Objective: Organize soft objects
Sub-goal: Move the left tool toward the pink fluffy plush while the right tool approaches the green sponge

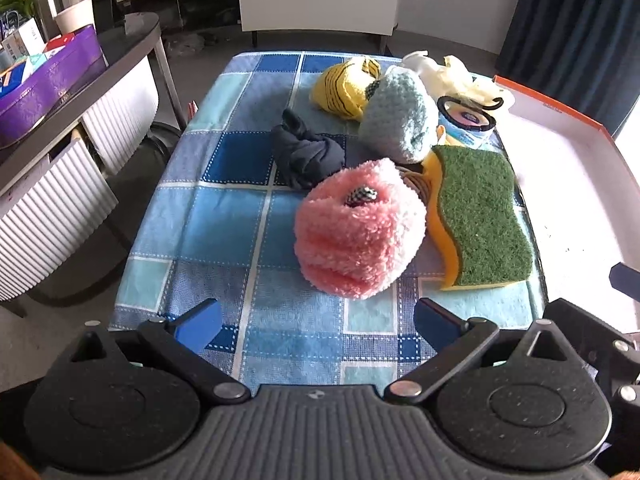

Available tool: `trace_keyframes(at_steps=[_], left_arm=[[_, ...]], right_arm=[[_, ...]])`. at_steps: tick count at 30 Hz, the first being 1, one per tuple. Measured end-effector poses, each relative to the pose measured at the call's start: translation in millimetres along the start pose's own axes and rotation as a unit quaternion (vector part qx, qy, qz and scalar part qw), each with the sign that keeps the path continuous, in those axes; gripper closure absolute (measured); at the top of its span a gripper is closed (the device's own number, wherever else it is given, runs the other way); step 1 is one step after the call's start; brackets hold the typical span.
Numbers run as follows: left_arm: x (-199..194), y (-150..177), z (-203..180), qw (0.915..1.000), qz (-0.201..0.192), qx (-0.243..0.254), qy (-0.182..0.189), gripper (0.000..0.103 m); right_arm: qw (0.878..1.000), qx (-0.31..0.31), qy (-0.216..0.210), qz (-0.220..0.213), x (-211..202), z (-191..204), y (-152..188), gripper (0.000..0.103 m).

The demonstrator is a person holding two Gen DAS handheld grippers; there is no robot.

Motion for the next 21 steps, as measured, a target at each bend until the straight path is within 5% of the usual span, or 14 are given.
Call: trace_keyframes(at_steps=[21], left_arm=[[1.1,-2.8,0.0,1.0000,-0.001,0.009,-0.002,0.000]], right_arm=[[1.000,0.001,0.002,0.012,5.7,8.1,1.3,0.001]])
Point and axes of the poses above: each gripper's, at about its wrist camera, not at the fingertips, and x roughly the way its jaws point, z to its left, y to its underside, the point moved 8 cm from there along x, roughly the way its jaws point, and after that the axes turned 10 degrees about z, right-handed, at the moved point
